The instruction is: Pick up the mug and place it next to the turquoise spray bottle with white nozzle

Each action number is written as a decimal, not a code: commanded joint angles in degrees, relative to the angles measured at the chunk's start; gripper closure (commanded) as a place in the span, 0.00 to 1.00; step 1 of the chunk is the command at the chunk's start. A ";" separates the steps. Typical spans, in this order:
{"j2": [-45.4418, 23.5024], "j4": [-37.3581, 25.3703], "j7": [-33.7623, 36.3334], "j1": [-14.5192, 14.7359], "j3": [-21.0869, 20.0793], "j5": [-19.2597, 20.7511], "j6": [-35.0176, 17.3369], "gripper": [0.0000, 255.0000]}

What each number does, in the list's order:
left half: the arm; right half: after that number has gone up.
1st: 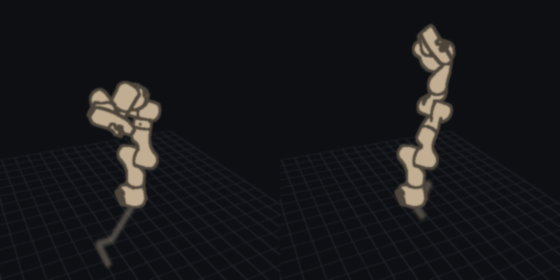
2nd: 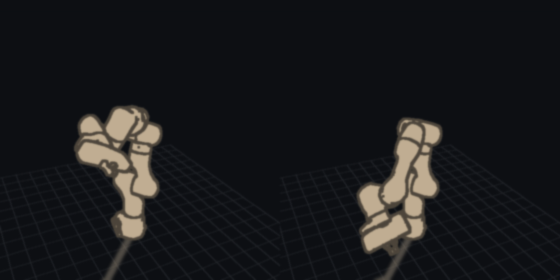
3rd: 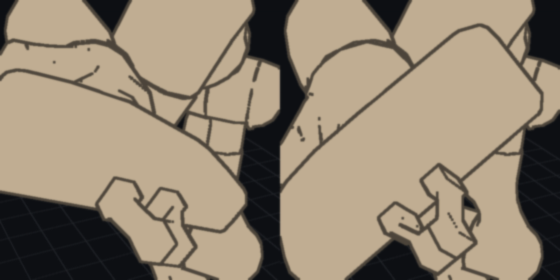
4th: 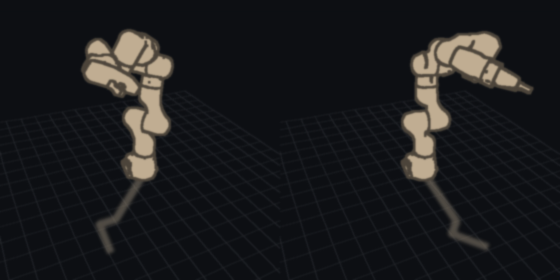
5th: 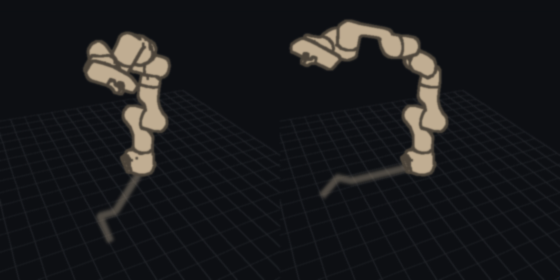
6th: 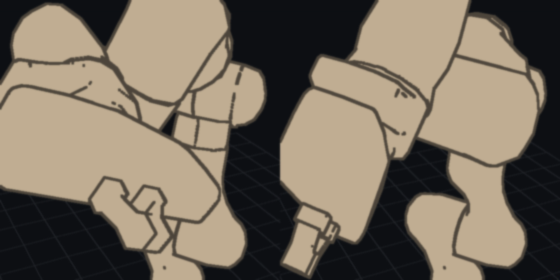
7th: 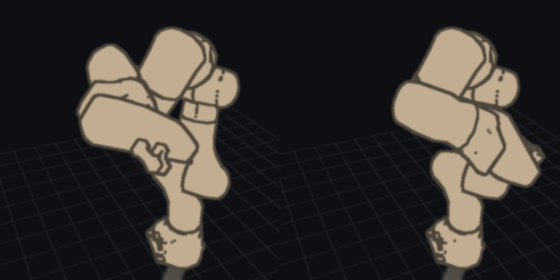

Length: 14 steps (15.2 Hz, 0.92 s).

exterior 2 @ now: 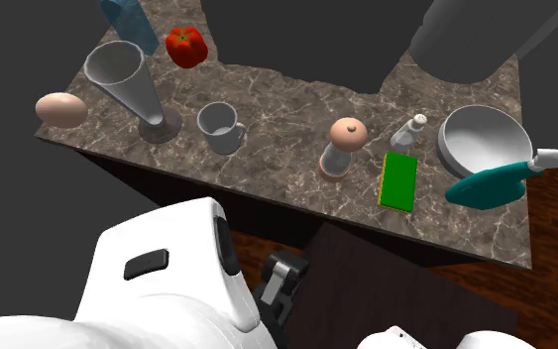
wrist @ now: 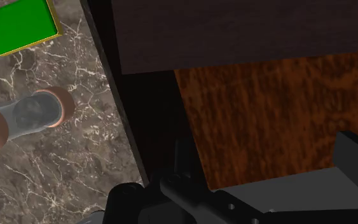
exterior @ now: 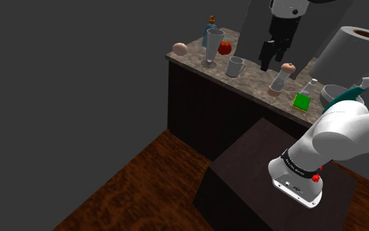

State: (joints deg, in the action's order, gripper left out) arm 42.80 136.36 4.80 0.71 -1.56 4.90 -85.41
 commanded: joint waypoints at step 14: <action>-21.80 -4.86 -1.94 -4.90 7.50 3.24 -20.58 0.00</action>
State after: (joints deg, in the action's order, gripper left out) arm 22.73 132.10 3.13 -3.81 5.30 8.01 -104.50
